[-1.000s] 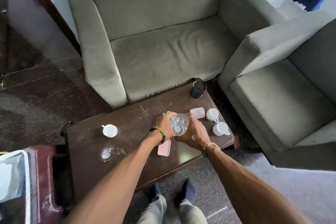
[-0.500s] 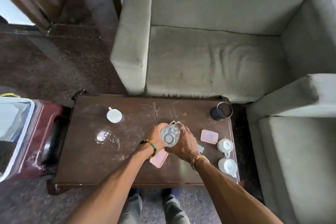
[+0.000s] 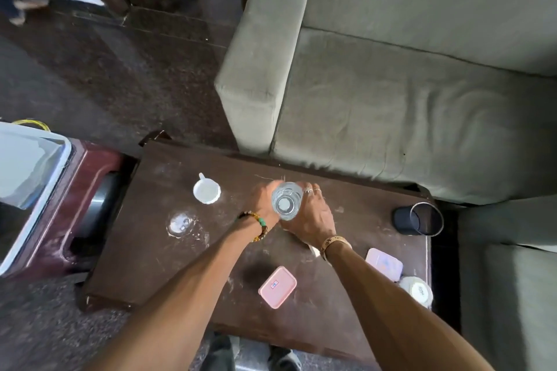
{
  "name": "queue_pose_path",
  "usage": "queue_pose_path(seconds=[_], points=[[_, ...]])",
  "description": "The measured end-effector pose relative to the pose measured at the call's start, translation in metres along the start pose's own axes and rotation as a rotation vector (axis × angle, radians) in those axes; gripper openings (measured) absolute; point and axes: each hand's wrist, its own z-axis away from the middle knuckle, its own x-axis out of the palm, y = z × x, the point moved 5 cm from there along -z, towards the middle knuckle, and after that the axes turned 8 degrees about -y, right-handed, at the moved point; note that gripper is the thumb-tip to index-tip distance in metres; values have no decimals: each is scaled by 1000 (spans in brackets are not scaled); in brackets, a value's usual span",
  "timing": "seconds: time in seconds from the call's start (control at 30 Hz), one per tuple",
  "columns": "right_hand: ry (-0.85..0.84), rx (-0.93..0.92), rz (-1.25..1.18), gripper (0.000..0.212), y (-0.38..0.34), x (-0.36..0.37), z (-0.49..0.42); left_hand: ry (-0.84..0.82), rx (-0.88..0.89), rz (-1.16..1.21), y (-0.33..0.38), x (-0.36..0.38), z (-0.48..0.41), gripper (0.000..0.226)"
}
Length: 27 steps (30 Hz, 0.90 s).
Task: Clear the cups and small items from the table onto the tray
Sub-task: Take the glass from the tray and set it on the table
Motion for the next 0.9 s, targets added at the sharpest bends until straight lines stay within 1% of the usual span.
queue_pose_path(seconds=[0.07,0.17,0.27,0.33,0.43,0.53,0.7,0.77,0.83,0.9], points=[[-35,19,13,80,5,6,-17,70,-2,50,-9,-2,-19,36],[-70,30,22,84,12,18,-37,66,8,51,-22,2,-41,39],[-87,56,38,84,22,33,-52,89,26,-5,-39,7,-57,38],[-111,77,49,84,27,43,-58,99,36,-71,-47,10,-64,36],[-146,108,52,86,34,54,-67,116,33,-178,-57,11,-72,40],[-183,132,73,92,37,63,-72,55,-14,-178,-65,16,-78,46],[-163,147,66,97,41,71,-74,64,-27,-209,-75,17,-80,58],[-153,138,38,100,39,70,-73,26,-52,-221,-76,17,-79,72],[-172,139,14,110,35,67,-68,-51,-123,-236,-77,18,-73,91],[-195,148,18,121,30,59,-58,-100,-200,-253,-79,12,-59,98]])
